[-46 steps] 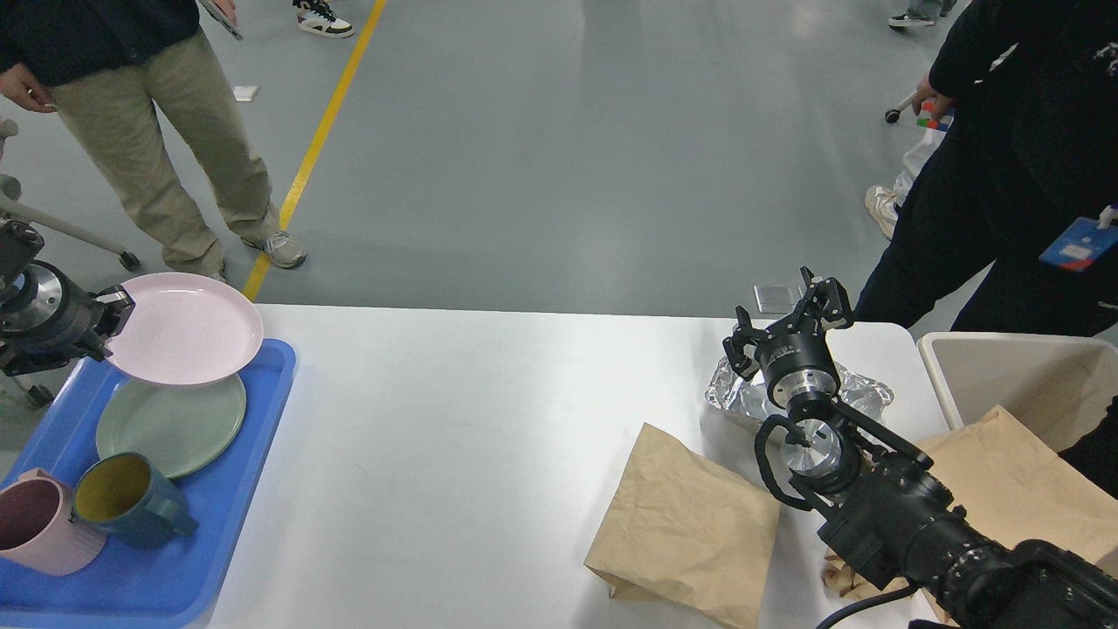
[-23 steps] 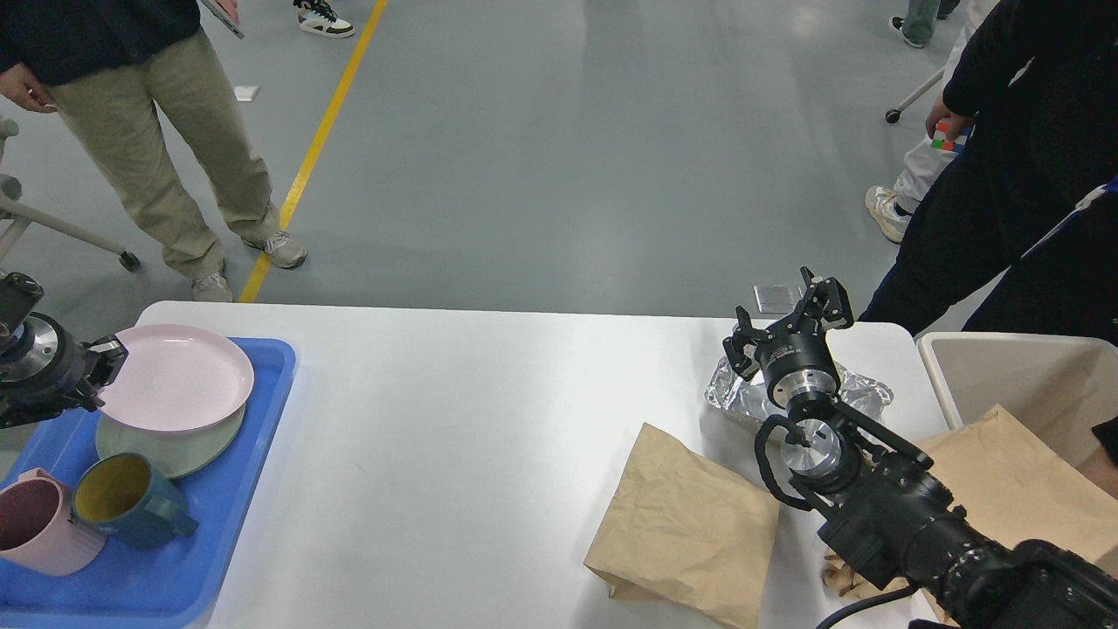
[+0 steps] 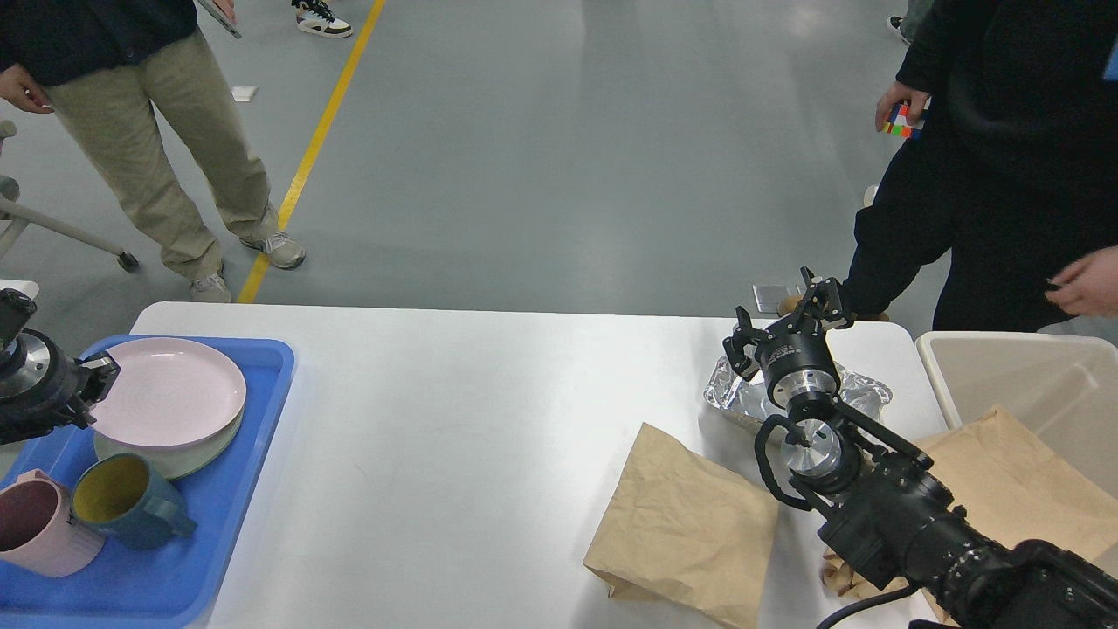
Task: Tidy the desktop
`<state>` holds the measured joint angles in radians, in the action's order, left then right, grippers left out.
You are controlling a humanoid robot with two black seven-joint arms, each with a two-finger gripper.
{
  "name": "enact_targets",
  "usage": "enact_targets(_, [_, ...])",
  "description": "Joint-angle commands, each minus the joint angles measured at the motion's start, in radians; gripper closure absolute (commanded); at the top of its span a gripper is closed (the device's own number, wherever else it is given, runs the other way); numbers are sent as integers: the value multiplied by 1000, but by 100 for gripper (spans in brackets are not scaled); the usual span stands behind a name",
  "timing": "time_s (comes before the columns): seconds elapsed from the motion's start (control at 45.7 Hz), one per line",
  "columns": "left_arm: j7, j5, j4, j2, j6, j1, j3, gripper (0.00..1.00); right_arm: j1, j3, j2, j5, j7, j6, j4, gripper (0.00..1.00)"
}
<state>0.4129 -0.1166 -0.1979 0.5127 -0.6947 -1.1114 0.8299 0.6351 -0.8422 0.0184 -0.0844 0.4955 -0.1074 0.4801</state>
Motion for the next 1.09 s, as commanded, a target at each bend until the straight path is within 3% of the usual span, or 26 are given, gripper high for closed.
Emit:
enact_targets(0.0, [0, 0, 3, 0, 4, 5, 0, 100, 0, 0, 0, 0, 0, 0, 0, 0])
enact_targets(0.153, [-3, 0, 3, -2, 11, 13, 2, 96, 0, 0, 0, 0, 0, 0, 0, 0])
enact_targets(0.306, [-9, 0, 15, -10, 46, 25, 3, 82, 0, 0, 0, 0, 0, 0, 0, 0])
enact_targets(0.765, [-11, 2, 15, -16, 69, 27, 3, 73, 0, 0, 0, 0, 0, 0, 0, 0])
enact_targets(0.962, [-13, 2, 15, -14, 76, 27, 3, 58, 0, 0, 0, 0, 0, 0, 0, 0])
enact_targets(1.071, [-14, 3, 15, -17, 89, 25, 3, 44, 0, 0, 0, 0, 0, 0, 0, 0])
